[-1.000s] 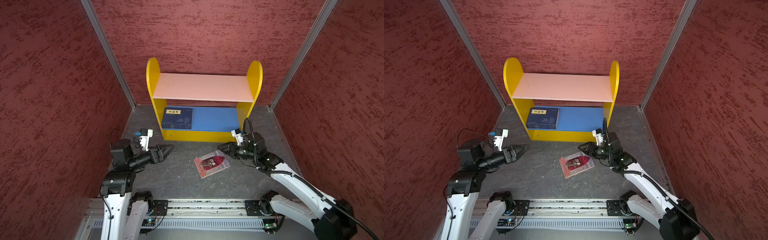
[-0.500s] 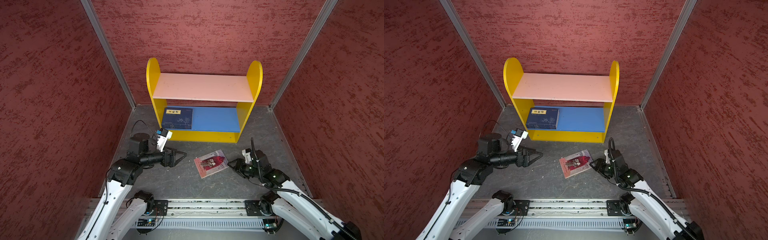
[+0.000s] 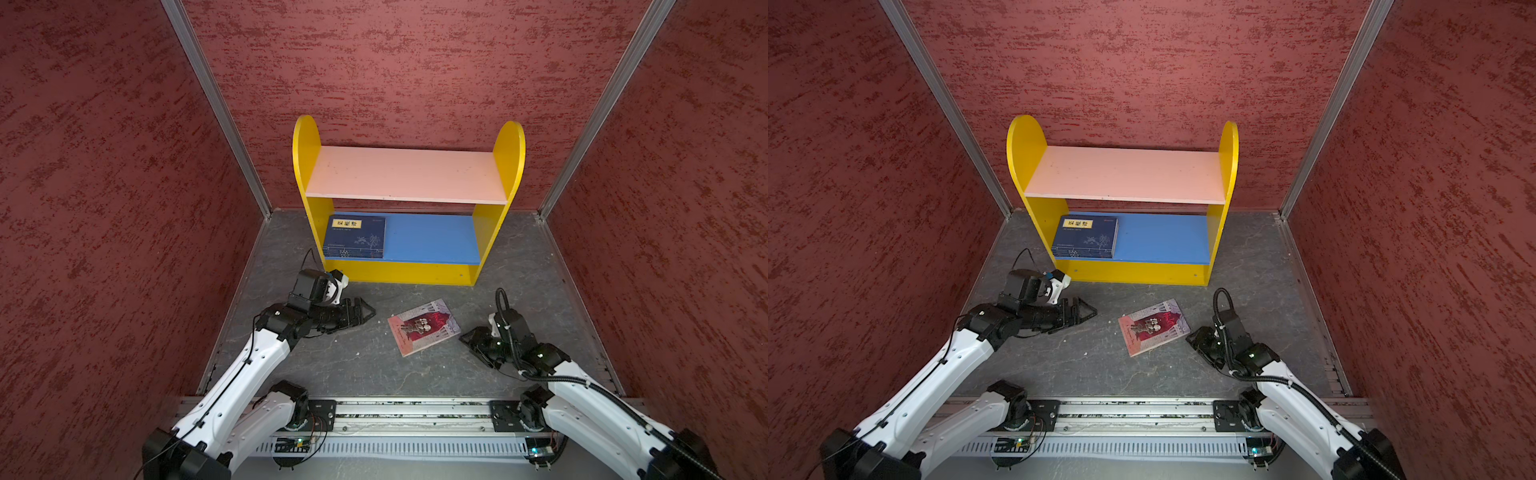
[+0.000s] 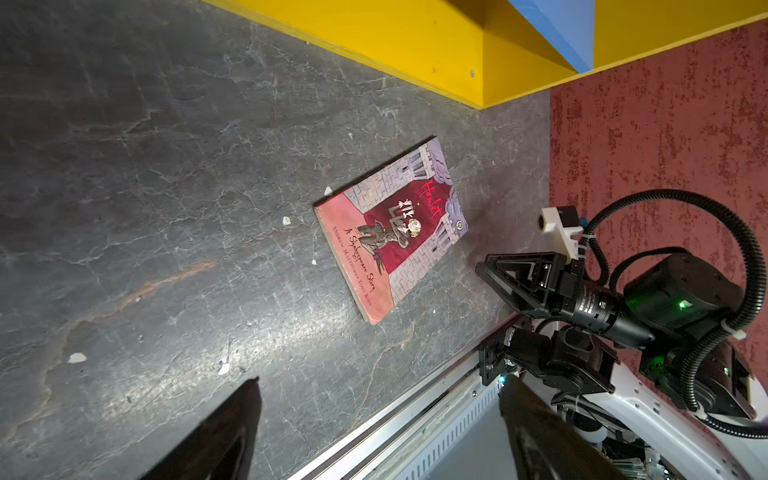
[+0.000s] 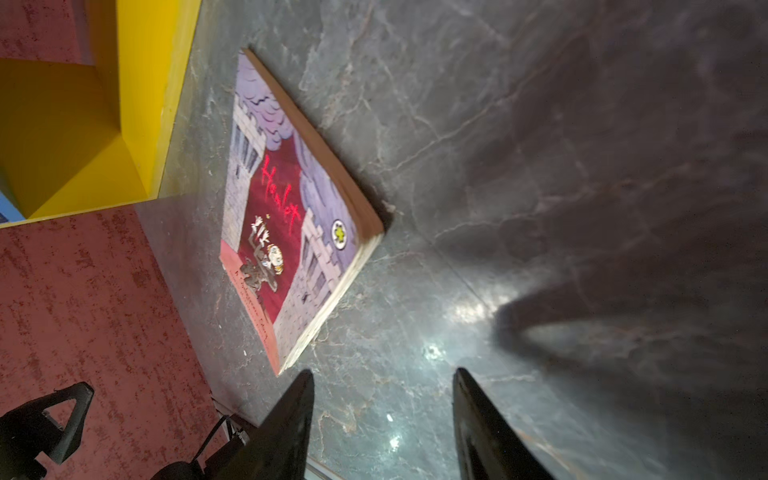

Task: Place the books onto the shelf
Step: 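Move both grippers down to opposite edges of the Hamlet book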

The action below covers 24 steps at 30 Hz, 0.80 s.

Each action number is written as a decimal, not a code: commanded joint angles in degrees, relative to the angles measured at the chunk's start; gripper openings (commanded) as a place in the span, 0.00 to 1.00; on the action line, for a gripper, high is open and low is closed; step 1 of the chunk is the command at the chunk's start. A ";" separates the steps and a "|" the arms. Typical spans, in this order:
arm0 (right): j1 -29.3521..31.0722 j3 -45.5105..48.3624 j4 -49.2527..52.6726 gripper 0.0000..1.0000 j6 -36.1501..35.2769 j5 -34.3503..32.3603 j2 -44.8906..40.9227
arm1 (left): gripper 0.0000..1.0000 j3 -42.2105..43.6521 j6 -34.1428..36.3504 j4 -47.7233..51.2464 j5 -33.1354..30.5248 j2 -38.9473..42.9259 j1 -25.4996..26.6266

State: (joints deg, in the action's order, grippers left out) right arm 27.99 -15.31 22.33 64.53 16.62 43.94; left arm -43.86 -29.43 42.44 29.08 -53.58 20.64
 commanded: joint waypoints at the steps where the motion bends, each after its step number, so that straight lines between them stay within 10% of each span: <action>1: 0.27 0.63 -3.89 0.57 0.83 -2.25 0.00 | 0.90 0.09 -0.95 -4.77 -0.66 -1.72 0.28; 24: 0.22 -19.63 -22.10 0.52 -21.35 3.49 42.94 | 0.90 6.79 0.60 -9.50 -3.85 -3.40 -4.40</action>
State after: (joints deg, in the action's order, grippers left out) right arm 27.97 -32.82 3.31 49.87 17.98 83.24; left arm -38.04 -28.53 32.80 27.81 -58.00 17.91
